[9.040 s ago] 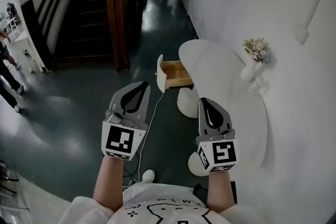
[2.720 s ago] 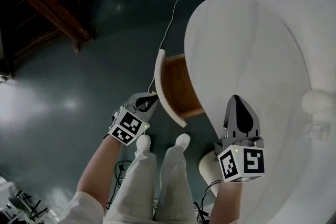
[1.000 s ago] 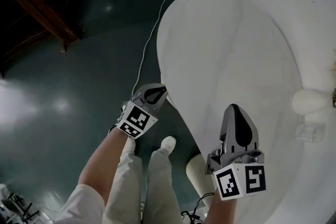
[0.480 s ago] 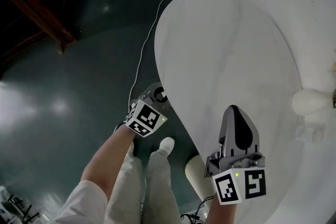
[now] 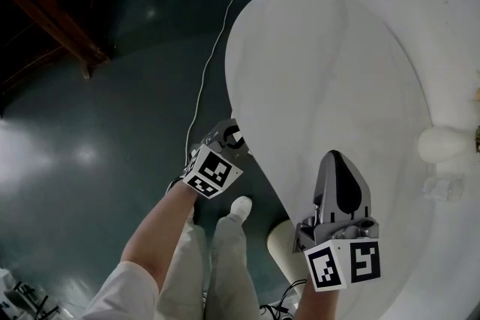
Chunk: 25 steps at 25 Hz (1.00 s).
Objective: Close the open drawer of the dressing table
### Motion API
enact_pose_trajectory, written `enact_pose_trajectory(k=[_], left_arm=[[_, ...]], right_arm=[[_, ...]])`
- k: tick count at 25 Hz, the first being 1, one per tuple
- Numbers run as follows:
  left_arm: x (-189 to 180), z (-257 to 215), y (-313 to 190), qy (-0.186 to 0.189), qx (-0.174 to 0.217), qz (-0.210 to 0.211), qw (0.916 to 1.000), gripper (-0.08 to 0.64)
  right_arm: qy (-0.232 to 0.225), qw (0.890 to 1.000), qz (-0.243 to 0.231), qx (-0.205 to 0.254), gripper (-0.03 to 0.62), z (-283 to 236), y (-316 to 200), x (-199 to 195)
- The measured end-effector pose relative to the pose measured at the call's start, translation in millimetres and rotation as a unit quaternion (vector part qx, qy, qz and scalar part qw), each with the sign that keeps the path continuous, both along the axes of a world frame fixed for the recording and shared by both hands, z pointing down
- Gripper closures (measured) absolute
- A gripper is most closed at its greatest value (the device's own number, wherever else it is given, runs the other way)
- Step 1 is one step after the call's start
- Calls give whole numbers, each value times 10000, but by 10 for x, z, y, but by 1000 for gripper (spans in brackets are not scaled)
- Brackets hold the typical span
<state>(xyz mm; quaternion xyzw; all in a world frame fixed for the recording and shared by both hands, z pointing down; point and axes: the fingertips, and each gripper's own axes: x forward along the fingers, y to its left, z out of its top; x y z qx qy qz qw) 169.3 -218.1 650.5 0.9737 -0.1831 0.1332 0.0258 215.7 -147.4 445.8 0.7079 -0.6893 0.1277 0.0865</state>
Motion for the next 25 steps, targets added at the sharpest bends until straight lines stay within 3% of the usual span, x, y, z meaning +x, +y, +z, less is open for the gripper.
enact_pose_trajectory(k=[14, 25], left_arm=[[-482, -376, 138, -53, 191, 174, 9997, 542], [-850, -841, 295, -110, 197, 319, 9992, 543]], right_arm=[[42, 9996, 250, 155, 597, -64, 21, -290], [77, 9979, 554, 311, 597, -494, 247, -551]])
